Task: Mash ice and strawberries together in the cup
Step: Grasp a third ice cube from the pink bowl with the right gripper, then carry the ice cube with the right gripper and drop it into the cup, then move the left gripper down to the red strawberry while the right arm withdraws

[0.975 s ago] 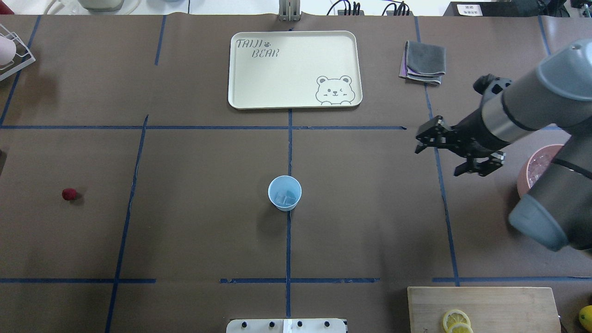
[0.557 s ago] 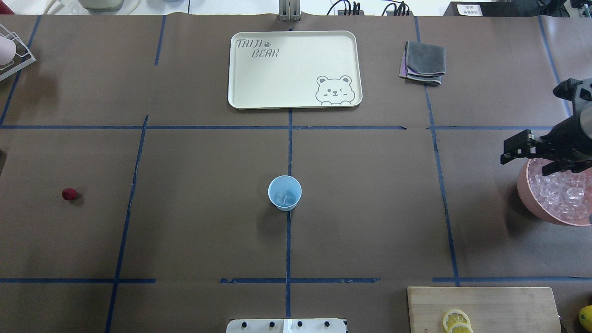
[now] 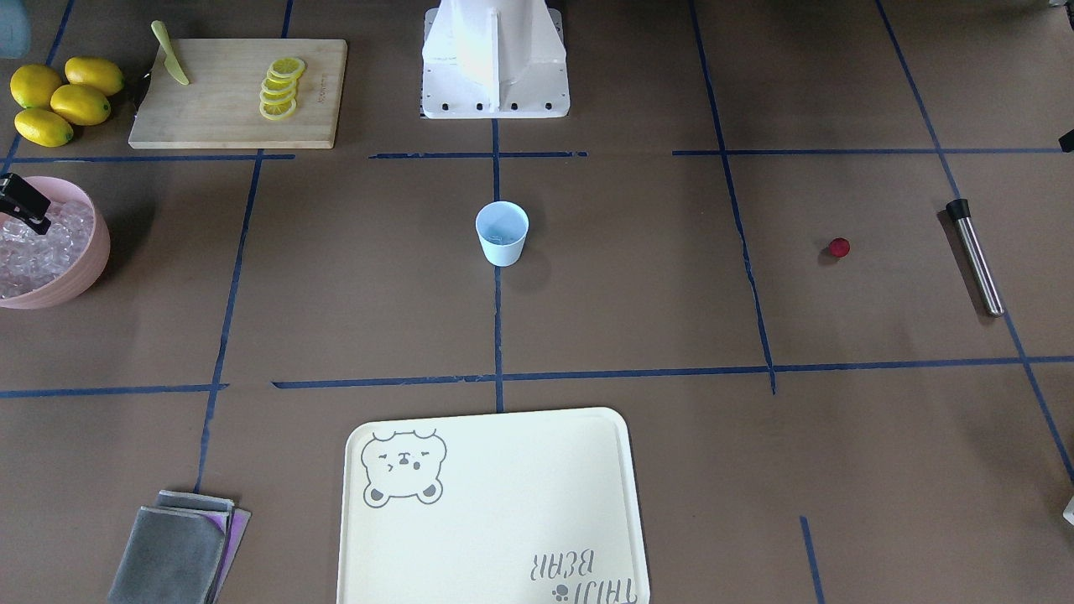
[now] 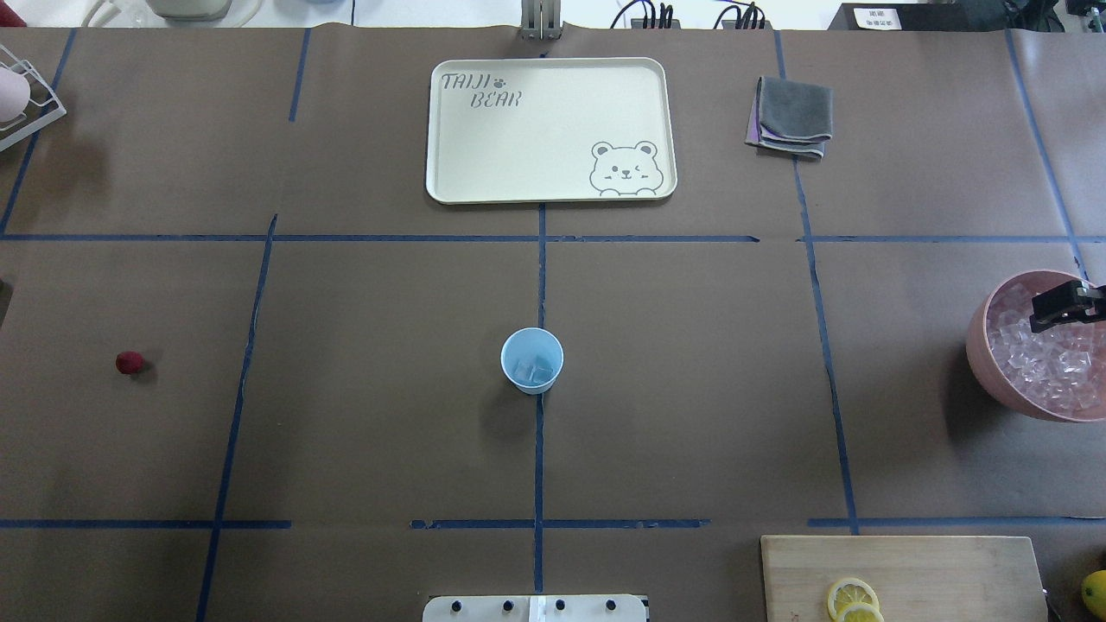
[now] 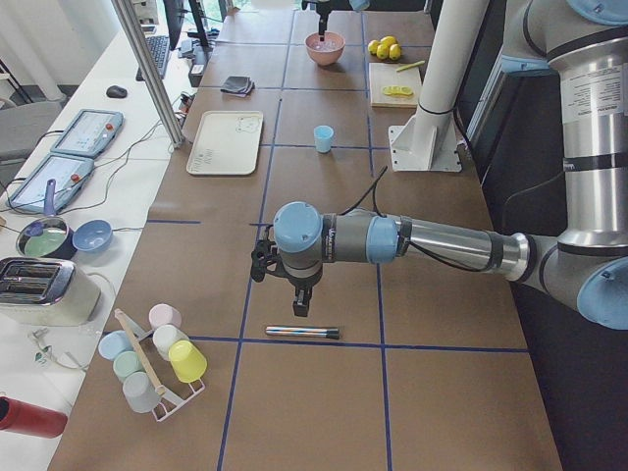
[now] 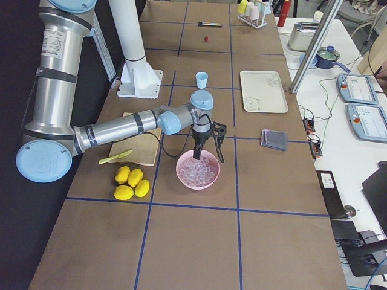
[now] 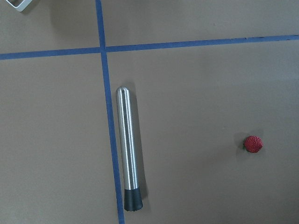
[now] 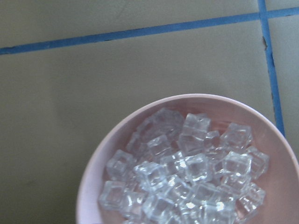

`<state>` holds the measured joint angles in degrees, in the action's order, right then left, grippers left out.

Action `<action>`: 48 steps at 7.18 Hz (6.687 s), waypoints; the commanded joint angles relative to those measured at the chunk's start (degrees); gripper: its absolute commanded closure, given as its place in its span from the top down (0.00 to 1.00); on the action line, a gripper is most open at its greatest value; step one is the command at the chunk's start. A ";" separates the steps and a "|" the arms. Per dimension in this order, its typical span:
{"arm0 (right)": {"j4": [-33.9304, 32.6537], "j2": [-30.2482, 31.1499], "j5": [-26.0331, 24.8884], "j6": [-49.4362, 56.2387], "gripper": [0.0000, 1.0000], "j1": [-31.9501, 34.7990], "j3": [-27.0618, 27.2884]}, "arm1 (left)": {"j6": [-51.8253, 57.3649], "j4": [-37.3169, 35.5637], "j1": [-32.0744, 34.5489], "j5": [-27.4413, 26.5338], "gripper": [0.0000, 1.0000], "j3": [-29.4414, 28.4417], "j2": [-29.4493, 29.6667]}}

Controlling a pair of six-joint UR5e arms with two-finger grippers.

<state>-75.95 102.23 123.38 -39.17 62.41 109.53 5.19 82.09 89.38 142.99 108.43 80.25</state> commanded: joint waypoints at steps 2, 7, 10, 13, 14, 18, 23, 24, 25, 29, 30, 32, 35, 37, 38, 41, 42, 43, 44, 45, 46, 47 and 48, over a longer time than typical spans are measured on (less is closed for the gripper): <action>9.24 0.86 -0.07 2.00 0.99 -0.10 -5.90 | 0.00 0.00 0.00 0.09 1.00 0.12 0.00; 9.33 2.53 4.50 1.73 0.90 -0.27 -5.81 | 0.00 0.00 0.00 0.09 1.00 0.12 0.00; 9.33 2.71 4.50 1.73 0.29 -0.27 -5.81 | 0.00 0.00 0.00 0.09 1.00 0.12 0.00; 9.42 2.53 4.06 2.43 0.01 -0.19 -5.29 | 0.00 0.00 0.00 0.09 1.00 0.12 0.00; 9.42 2.97 3.80 2.43 0.00 0.51 -2.50 | 0.00 0.00 0.00 0.09 1.00 0.12 0.00; 8.63 -4.09 6.67 -15.20 0.00 2.11 6.93 | 0.00 0.09 0.00 0.09 1.00 0.12 0.00; 8.63 -30.21 -5.63 -63.60 0.01 -23.22 5.62 | 0.00 0.26 -1.49 0.27 1.00 0.03 0.00; 8.54 -34.77 -13.61 -67.05 0.01 -29.48 3.00 | 0.00 0.26 -1.49 0.27 1.00 0.12 0.09; 8.54 -39.69 -18.91 -68.74 0.01 -33.11 -1.64 | 0.00 0.18 -1.49 0.27 1.00 0.12 0.09; 9.24 -42.38 -23.61 -68.76 0.02 -38.06 -4.32 | 0.00 0.18 -1.49 0.27 1.00 0.12 0.09; 9.33 -42.55 -24.93 -68.58 0.03 -38.50 -5.02 | 0.00 0.18 -1.49 0.27 1.00 0.21 0.09; 9.33 -45.36 -25.91 -68.58 0.22 -38.59 -7.65 | 0.00 0.18 -1.49 0.27 1.00 0.56 0.09; 9.33 -45.37 -25.91 -68.93 1.00 -38.86 -7.57 | 0.00 0.18 -1.49 0.18 1.00 0.56 0.09; 8.55 -42.76 -25.21 -68.67 1.00 -36.50 -1.39 | -3.92 0.52 -4.11 -0.34 1.00 0.47 0.87; 8.54 -34.99 -21.29 -68.58 1.00 -32.65 5.80 | -8.04 0.53 -7.35 -3.48 1.00 0.73 2.53; 8.89 -20.03 8.12 -55.75 1.00 -5.71 8.42 | -8.35 1.92 -17.13 -12.92 1.00 0.99 5.16; 9.24 -11.88 12.28 -44.09 1.00 -0.33 8.69 | -8.52 5.85 -20.01 -11.61 1.00 1.78 5.45; 9.07 -6.49 15.02 -29.62 1.00 5.47 7.21 | -10.96 9.02 -22.13 -8.90 1.00 1.35 5.62; 8.63 -5.04 17.05 -22.60 1.00 10.31 4.32 | -18.38 12.71 -27.19 -9.22 1.00 1.18 6.67; 8.45 -4.33 17.24 -15.57 1.00 12.36 1.60 | -28.90 16.57 -33.77 -12.01 1.00 1.00 7.90; 8.36 -4.15 16.72 -7.75 1.00 14.91 -2.09 | -32.74 20.70 -37.49 -18.39 1.00 0.91 7.30; 8.36 -4.32 16.19 -1.15 1.00 16.93 -5.25 | -33.65 21.26 -37.88 -19.58 0.93 -1.61 7.64; 8.36 -4.50 16.10 1.18 1.00 17.65 -6.77 | -33.84 21.53 -37.88 -20.20 0.93 -3.55 8.25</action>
<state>-67.57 97.83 139.73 -43.04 78.47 105.42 -27.38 102.61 52.30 124.39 107.13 87.94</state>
